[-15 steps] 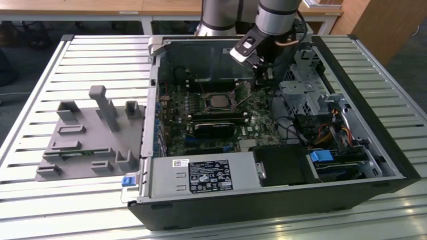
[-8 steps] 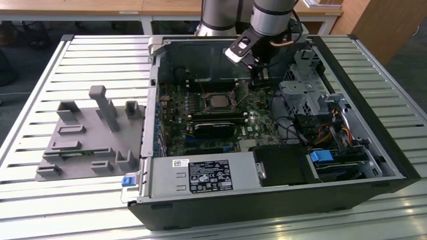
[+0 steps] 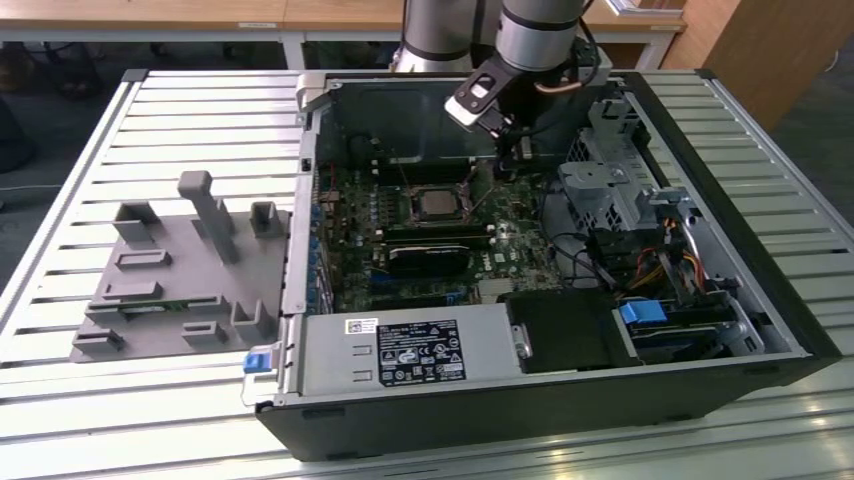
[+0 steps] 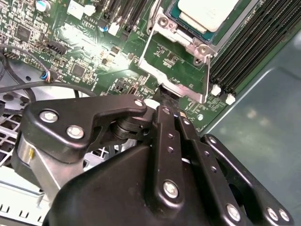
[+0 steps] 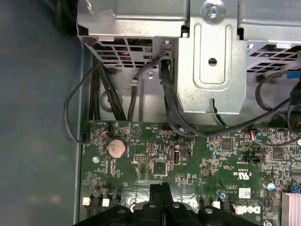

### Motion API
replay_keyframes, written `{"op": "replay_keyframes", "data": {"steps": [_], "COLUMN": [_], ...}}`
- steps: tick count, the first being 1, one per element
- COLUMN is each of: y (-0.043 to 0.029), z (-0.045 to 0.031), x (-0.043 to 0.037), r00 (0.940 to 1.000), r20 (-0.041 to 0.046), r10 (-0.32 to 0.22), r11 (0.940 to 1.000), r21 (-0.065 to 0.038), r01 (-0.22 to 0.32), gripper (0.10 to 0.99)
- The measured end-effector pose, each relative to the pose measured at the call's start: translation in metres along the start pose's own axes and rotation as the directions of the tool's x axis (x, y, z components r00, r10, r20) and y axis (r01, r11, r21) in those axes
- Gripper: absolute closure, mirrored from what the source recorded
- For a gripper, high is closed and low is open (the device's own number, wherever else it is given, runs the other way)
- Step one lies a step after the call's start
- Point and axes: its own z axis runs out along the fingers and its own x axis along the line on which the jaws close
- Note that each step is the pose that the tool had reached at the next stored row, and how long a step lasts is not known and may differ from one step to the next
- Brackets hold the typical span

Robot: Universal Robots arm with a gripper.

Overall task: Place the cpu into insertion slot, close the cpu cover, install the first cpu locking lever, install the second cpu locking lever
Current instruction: 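Close the cpu cover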

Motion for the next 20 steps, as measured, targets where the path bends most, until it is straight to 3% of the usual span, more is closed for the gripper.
{"op": "replay_keyframes", "data": {"steps": [20], "y": [-0.0307], "z": [0.0051], "x": [0.0003], "r00": [1.0], "r20": [0.0], "r10": [0.0], "r11": [1.0], "r21": [0.0], "r01": [0.0], "gripper": [0.98]}}
